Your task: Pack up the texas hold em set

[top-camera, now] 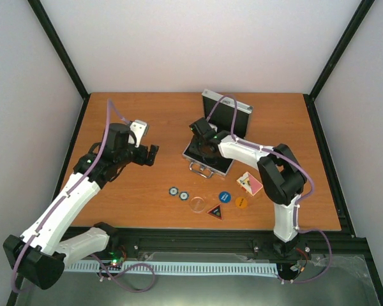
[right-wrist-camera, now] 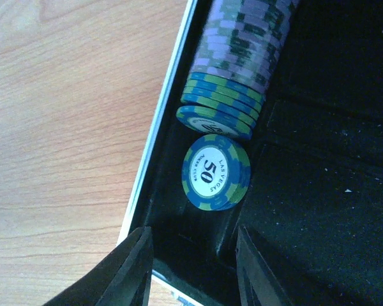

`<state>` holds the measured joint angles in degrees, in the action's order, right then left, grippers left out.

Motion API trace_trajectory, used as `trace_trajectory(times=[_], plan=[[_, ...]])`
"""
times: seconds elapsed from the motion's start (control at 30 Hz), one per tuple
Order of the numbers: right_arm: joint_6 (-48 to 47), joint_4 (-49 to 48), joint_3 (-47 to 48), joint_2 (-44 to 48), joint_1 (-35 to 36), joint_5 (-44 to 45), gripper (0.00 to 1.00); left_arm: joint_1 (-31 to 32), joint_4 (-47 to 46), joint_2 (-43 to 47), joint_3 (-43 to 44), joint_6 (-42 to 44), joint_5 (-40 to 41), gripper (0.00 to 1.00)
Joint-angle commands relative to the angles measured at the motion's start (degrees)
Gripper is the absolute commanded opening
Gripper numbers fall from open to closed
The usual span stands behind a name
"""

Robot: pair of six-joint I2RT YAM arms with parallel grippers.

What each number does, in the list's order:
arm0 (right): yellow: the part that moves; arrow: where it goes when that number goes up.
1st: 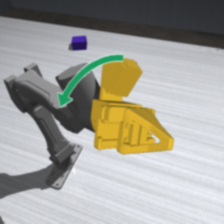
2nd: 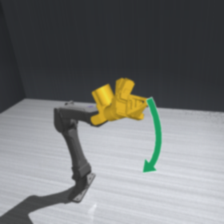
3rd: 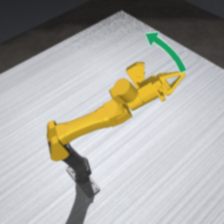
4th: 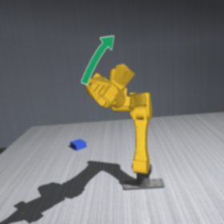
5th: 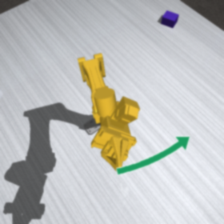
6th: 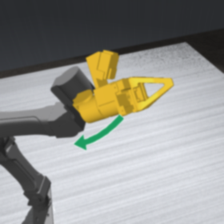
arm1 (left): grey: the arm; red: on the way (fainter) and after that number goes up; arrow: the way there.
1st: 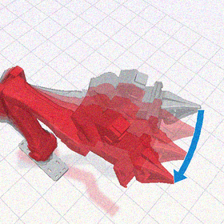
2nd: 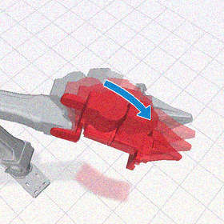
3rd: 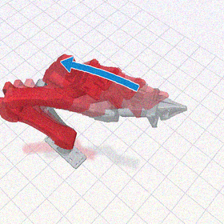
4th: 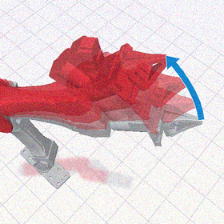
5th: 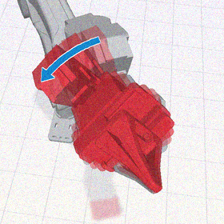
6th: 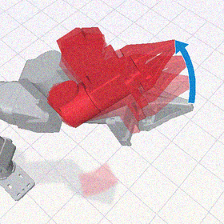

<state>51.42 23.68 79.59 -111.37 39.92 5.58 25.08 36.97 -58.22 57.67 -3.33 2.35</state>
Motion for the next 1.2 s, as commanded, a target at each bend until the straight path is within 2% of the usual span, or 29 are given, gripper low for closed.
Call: trace_trajectory(times=[0.0, 1.17], plan=[[2.44, -0.52, -0.1, -1.93, 0.33, 1.24, 0.38, -0.21, 0.34, 1.28, 0.06, 0.91, 0.15, 1.0], [8.37, -5.53, -1.96, -6.84, -0.87, 1.93, 0.35, -0.16, 0.68, 1.96, -1.2, 1.15, -0.17, 1.0]])
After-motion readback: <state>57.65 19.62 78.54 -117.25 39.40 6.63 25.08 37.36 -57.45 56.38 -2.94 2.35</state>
